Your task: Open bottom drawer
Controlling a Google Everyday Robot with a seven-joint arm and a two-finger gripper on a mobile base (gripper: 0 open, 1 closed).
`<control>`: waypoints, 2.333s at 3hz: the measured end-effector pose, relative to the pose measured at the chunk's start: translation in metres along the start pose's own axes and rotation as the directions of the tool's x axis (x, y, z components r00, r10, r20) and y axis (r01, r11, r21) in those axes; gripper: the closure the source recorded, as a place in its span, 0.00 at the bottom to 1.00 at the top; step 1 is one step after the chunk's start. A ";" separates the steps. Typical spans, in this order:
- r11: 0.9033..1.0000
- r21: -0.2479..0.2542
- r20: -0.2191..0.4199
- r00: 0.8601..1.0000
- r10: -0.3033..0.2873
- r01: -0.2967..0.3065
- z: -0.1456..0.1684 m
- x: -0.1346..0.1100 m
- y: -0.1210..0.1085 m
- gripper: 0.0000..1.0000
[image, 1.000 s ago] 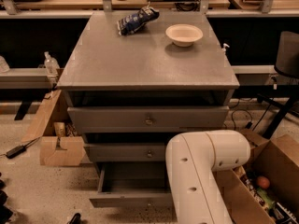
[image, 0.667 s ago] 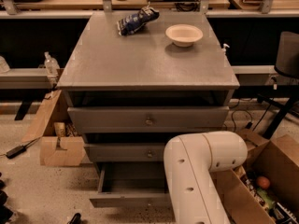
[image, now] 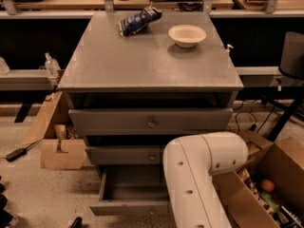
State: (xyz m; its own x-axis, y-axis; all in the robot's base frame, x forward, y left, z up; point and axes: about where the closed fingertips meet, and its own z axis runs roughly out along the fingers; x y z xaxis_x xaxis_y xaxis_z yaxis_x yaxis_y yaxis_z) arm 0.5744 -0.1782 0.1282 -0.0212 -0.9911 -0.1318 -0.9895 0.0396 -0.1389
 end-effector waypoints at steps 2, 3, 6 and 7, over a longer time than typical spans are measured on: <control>0.997 -0.070 0.024 0.999 0.044 -0.042 -0.027 0.009 0.050 1.00; 0.997 -0.071 0.024 0.999 0.044 -0.042 -0.027 0.009 0.050 1.00; 0.995 -0.094 0.011 0.999 0.044 -0.043 -0.024 0.011 0.064 1.00; 0.995 -0.095 0.010 0.999 0.045 -0.044 -0.024 0.011 0.065 1.00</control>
Offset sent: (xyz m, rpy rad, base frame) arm -0.2719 -0.0547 0.0769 0.1308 0.3463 -0.1625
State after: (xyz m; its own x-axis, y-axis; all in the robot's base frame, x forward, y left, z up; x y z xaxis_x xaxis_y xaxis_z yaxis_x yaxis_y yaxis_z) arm 0.5063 -0.1900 0.1416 -0.0642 -0.9869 -0.1479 -0.9967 0.0707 -0.0392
